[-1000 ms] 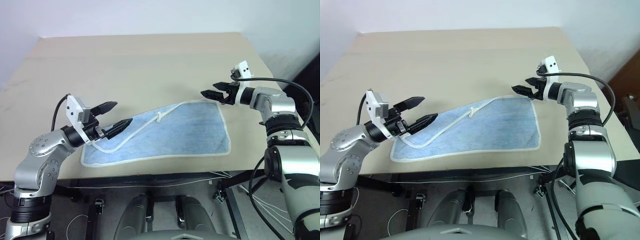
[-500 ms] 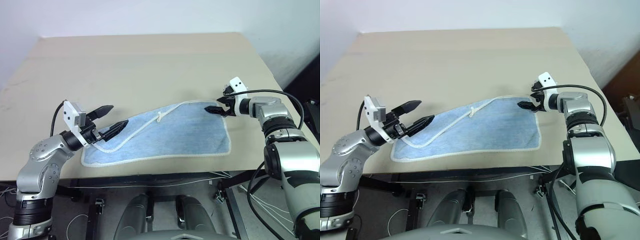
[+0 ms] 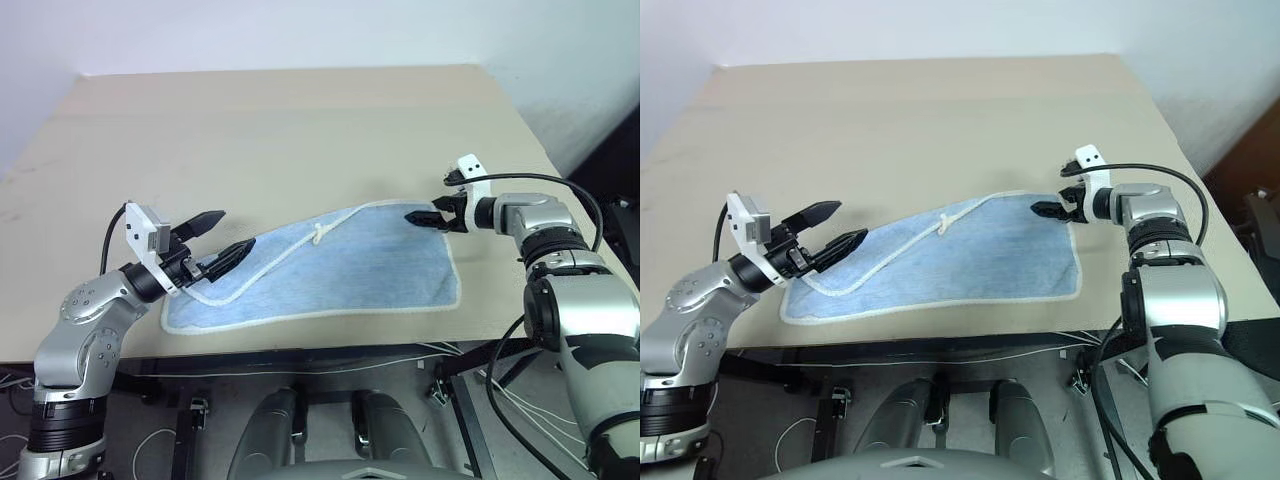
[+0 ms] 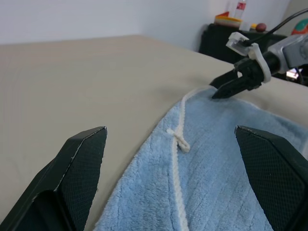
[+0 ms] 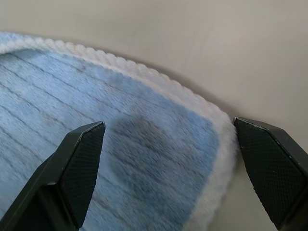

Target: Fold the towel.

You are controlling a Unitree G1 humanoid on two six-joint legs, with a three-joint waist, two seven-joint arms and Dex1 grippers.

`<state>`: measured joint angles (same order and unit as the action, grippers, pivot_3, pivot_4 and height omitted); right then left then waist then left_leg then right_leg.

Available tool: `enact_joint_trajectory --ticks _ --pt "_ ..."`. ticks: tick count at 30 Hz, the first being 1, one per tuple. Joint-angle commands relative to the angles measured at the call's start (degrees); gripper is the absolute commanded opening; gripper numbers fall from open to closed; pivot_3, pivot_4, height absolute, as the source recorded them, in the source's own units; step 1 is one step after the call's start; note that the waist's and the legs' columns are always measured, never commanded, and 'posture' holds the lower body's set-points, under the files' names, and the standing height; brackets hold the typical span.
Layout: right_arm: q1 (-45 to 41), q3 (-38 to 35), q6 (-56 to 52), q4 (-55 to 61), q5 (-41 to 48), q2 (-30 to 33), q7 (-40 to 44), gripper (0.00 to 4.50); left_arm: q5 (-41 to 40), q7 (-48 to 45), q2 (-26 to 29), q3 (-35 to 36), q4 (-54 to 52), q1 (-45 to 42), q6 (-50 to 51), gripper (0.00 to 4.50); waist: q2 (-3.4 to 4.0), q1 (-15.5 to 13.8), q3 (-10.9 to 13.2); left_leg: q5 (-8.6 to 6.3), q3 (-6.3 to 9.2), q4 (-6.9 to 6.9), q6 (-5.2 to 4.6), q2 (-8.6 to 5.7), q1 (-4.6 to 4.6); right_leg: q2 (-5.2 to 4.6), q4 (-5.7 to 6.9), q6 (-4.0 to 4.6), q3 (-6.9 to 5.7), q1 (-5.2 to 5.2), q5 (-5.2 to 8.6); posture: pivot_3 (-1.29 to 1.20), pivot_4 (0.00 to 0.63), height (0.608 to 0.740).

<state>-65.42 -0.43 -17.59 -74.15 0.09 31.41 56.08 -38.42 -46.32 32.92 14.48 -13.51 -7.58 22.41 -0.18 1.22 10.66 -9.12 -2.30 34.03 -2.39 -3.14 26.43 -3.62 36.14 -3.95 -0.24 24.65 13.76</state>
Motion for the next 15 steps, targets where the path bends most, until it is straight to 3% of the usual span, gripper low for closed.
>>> enact_joint_trajectory --ticks 1,12,15 --pt "-1.9 -0.8 -0.2 -0.1 -0.2 -0.5 0.3 4.50 -2.2 1.0 0.0 2.3 -2.1 -0.9 0.8 4.47 0.00 0.0 0.0 0.00 0.00 0.01 0.00 0.00 0.00 0.00 0.00 0.00 0.00 -0.01 0.00 0.00 0.150 0.735" --pt "-3.2 -4.1 -2.5 -1.0 1.1 0.8 -2.8 0.92 -2.7 2.8 -0.2 2.8 -3.1 -0.5 0.6 4.50 0.00 0.0 0.0 0.00 0.00 0.03 0.00 0.00 0.00 0.00 0.00 0.00 0.00 -0.01 0.00 0.00 0.150 0.735" --pt "-3.6 -5.3 -2.9 -1.1 1.4 1.0 -3.4 0.92 -2.5 2.7 -0.4 2.7 -3.2 0.0 0.4 4.50 0.00 0.0 0.0 0.00 0.00 0.02 0.00 0.00 0.00 0.00 0.00 0.00 0.00 -0.01 0.00 0.00 0.150 0.735"
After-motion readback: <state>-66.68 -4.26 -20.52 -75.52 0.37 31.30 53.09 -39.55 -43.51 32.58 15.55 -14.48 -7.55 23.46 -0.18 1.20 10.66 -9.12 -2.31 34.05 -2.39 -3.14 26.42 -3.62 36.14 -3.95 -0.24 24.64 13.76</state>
